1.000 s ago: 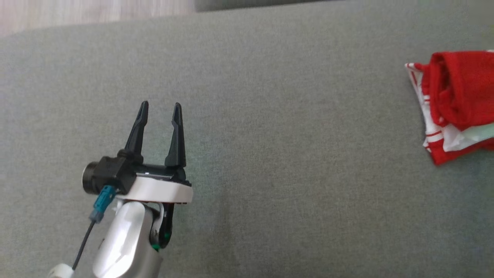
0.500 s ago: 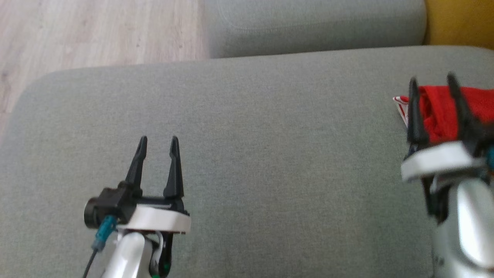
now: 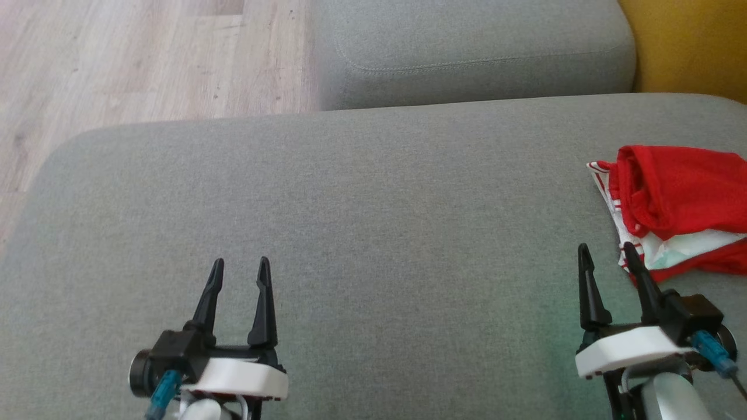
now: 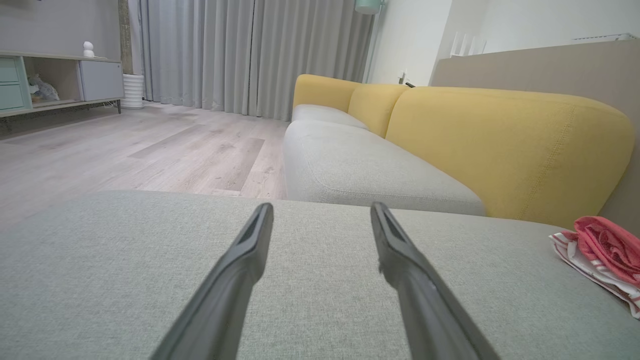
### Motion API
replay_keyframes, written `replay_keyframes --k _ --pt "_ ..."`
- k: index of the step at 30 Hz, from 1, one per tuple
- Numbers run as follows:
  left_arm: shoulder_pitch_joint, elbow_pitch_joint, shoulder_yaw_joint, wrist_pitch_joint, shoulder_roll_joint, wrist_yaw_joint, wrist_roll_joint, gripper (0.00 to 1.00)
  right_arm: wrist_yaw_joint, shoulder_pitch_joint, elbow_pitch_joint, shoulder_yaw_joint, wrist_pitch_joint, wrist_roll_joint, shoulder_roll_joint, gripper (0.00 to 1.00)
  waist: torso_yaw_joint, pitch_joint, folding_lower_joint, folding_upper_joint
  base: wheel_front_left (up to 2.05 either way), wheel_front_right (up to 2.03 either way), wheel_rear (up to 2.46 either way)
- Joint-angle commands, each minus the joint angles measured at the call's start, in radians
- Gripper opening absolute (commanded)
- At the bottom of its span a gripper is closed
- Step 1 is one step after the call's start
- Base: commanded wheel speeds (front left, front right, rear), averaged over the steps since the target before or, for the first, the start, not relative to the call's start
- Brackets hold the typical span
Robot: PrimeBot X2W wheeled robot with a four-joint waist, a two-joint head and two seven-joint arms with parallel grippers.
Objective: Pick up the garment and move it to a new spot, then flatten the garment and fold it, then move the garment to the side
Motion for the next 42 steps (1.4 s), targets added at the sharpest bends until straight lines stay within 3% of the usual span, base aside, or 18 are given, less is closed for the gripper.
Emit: replay_keyframes --k 1,16,37,38,42 --pt "-0.028 -0.036 0.035 -0.005 0.004 0.007 -0.008 1.0 -0.001 -0.026 -0.033 0.029 -0.013 0.005 -0.004 1.0 -0.001 -0.002 0.0001 -0.0001 0.0 0.0 0.0" --pt "-0.025 -0.029 0.032 -0.005 0.004 -0.011 -0.055 1.0 -0.001 0.003 -0.063 0.039 -0.014 0.002 -0.004 1.0 -0.001 -0.01 0.0001 -0.0001 0.0 0.0 0.0" --pt "-0.029 0.017 0.044 -0.005 0.004 0.004 -0.104 1.0 -0.001 0.0 -0.058 0.046 -0.014 0.021 -0.004 1.0 -0.013 -0.013 0.0001 -0.0001 0.0 0.0 0.0" --pt "0.001 0.047 0.005 0.0 0.0 -0.001 -0.104 0.0 0.0 0.032 -0.025 0.02 0.0 0.011 0.0 0.0 -0.014 -0.013 0.0001 -0.0001 0.0 0.0 0.0" --pt "0.015 0.091 0.001 0.001 0.0 -0.002 -0.106 0.0 0.0 0.047 0.021 0.02 0.002 0.011 0.002 0.0 -0.014 -0.013 0.0001 -0.0001 0.0 0.0 0.0"
